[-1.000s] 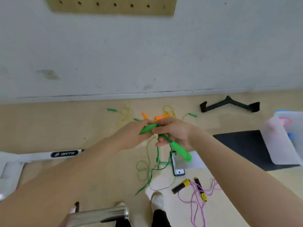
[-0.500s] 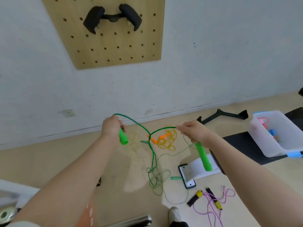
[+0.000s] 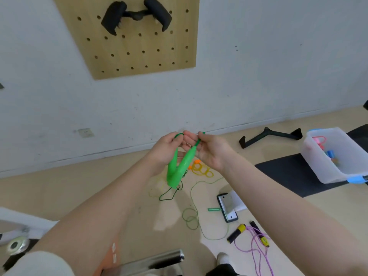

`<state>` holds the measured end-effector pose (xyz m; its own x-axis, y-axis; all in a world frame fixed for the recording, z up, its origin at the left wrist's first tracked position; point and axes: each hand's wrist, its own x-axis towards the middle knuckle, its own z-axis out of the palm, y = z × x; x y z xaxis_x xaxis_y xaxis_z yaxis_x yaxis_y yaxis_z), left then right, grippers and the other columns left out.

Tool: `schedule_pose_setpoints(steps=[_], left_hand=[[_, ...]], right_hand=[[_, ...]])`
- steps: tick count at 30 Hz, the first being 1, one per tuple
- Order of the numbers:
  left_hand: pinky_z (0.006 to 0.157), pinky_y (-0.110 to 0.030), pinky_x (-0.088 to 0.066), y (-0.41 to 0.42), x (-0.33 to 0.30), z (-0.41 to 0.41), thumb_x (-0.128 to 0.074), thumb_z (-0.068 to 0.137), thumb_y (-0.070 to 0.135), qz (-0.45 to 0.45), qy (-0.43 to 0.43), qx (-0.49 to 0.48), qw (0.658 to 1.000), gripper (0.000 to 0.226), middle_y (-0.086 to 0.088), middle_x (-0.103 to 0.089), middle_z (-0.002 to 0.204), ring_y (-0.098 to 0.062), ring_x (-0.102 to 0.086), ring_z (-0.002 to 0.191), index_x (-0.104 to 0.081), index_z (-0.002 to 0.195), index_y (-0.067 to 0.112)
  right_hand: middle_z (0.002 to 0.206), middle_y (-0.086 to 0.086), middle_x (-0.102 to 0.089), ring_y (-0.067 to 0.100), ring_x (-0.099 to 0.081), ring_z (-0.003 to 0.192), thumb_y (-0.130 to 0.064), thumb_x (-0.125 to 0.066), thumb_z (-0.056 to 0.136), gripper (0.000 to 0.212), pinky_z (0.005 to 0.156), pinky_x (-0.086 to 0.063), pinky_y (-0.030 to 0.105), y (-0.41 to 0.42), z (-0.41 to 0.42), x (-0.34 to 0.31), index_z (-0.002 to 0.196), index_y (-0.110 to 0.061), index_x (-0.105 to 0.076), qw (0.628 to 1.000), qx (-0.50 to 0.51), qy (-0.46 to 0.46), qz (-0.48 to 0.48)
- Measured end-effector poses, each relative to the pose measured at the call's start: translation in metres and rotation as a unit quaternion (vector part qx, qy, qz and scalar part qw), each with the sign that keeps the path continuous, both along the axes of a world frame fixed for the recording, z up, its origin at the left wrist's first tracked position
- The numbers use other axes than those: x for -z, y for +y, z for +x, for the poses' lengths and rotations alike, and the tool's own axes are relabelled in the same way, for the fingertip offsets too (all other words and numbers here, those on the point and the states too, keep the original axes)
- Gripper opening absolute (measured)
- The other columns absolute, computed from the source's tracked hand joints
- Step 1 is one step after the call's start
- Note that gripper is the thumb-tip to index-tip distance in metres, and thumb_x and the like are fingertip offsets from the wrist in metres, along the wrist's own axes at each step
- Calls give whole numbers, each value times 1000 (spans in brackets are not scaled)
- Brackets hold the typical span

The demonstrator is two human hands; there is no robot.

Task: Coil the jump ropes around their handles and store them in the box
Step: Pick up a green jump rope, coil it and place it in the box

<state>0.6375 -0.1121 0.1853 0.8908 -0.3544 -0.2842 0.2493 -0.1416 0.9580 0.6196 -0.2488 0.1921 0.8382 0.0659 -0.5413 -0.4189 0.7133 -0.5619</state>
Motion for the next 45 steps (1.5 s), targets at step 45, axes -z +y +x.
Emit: schedule_pose_setpoints(steps=[45], left_hand=[[84, -20, -43, -176, -29, -53, -40, 95, -3, -110, -82, -219, 966, 29, 4, -58, 96, -7, -52, 82, -60, 97, 18]], right_hand=[[70, -4, -46, 20, -49, 67, -25, -64, 73, 28, 53, -35, 29, -159, -38, 2, 87, -16, -42, 607, -325, -207, -695]])
